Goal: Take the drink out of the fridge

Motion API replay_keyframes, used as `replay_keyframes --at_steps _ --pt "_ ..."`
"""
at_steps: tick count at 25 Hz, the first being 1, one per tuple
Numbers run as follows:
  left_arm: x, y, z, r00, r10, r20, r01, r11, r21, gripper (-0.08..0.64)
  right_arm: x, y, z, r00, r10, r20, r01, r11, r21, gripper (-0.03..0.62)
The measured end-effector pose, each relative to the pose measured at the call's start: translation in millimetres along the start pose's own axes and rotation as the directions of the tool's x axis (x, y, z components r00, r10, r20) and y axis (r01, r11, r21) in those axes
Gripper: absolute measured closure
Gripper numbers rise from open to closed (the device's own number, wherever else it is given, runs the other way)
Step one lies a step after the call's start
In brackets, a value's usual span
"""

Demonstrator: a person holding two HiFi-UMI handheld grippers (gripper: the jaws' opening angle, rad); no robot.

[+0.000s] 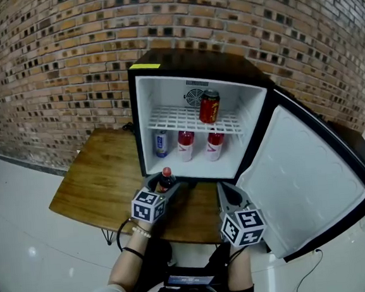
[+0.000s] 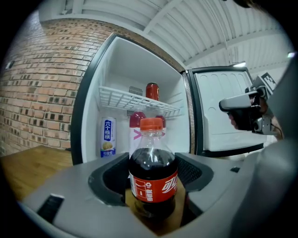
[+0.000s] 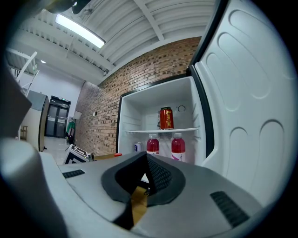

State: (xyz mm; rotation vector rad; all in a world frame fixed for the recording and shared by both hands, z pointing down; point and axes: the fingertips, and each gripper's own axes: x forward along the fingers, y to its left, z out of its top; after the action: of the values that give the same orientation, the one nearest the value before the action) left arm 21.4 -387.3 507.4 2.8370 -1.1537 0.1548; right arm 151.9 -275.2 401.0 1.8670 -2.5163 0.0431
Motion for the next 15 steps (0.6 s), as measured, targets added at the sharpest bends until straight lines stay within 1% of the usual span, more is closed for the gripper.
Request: replay_keyframes --at_steps 4,9,15 --pt "-2.2 5.1 -10.1 1.0 0.019 -0.01 -0.019 1.0 -0.004 0.253 -0.7 -0.9 -1.3 1.0 -0.005 -0.004 0.005 1.0 0.001 0.578" --pt "-2.2 8.6 -16.7 1.0 0.021 0.001 -0.021 1.0 0.001 0.254 0.9 -1.0 -2.5 1.0 -0.003 -0.006 0.003 1.0 0.001 0.578" --pt "-1.5 6.8 -22.5 1.0 0.011 0.009 -0.012 0.999 0.05 0.253 2.1 -0.7 -3.2 1.0 -0.004 -0.005 0.004 1.0 0.003 0.578"
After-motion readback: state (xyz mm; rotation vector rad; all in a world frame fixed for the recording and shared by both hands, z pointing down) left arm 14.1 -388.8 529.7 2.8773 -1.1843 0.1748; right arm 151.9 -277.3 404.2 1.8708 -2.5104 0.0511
